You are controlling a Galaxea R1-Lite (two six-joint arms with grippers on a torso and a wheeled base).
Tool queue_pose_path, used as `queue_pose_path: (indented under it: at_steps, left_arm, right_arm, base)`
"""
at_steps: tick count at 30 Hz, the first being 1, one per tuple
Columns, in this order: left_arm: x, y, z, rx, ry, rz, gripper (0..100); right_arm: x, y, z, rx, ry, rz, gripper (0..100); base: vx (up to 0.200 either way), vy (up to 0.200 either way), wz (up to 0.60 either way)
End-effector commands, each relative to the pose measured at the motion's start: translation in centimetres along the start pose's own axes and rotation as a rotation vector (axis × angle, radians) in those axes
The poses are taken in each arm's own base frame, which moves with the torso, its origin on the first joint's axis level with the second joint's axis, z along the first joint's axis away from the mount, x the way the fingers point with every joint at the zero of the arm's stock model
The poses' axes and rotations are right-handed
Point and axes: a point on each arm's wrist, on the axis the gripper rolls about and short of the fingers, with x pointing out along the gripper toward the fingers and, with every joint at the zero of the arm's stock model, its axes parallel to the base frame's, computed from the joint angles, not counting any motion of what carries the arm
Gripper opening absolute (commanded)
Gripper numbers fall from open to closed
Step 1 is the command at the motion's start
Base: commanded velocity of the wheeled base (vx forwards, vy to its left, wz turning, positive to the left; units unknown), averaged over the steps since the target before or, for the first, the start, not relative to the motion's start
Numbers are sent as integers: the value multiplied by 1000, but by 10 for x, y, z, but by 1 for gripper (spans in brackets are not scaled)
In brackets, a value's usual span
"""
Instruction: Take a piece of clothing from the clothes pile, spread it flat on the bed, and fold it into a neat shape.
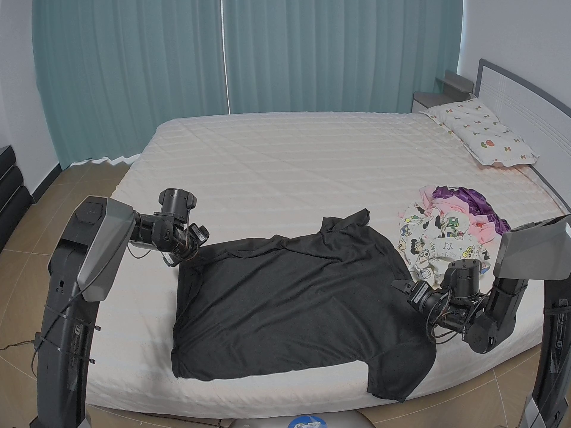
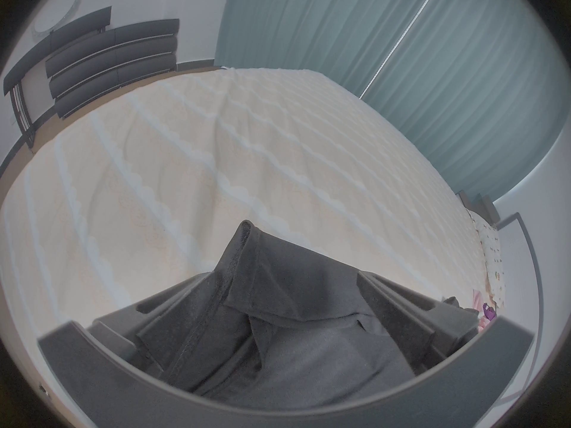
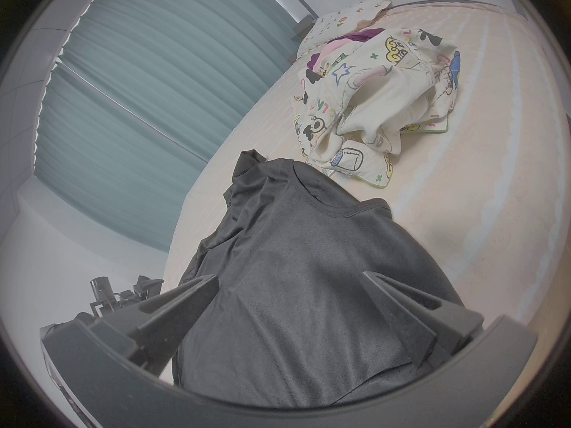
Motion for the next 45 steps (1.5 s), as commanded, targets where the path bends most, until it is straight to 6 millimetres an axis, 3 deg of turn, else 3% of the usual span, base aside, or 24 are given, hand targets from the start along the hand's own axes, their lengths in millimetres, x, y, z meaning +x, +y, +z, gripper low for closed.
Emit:
queue_pose_path:
  at_steps: [1, 5, 6, 19, 34, 35, 45]
  left_arm:
    - [22, 7, -11, -3, 24, 26, 100]
    - [25, 8, -13, -4, 20, 19, 100]
    - [26, 8, -13, -4, 20, 19, 0]
    - [29, 5, 6, -65, -121, -78, 0]
    - [29, 18, 35, -104, -217, -130, 0]
    - [28, 18, 36, -105, -220, -133, 100]
    - [31, 16, 38, -109, -259, -183, 100]
  right_arm:
    - [1, 0, 1, 1, -2, 0, 100]
    - [1, -1, 0, 1, -1, -1, 100]
    - [1, -1, 0, 1, 0, -3, 100]
    - [2, -3, -2, 1, 6, -10, 100]
    - [4, -5, -4, 0, -15, 17, 100]
    - [5, -5, -4, -1, -12, 17, 100]
    - [4, -5, -5, -1, -13, 15, 100]
  base:
    - [0, 0, 0]
    - [0, 0, 0]
    - [0, 0, 0]
    - [0, 0, 0]
    - [0, 0, 0]
    - [0, 0, 0]
    - [0, 0, 0]
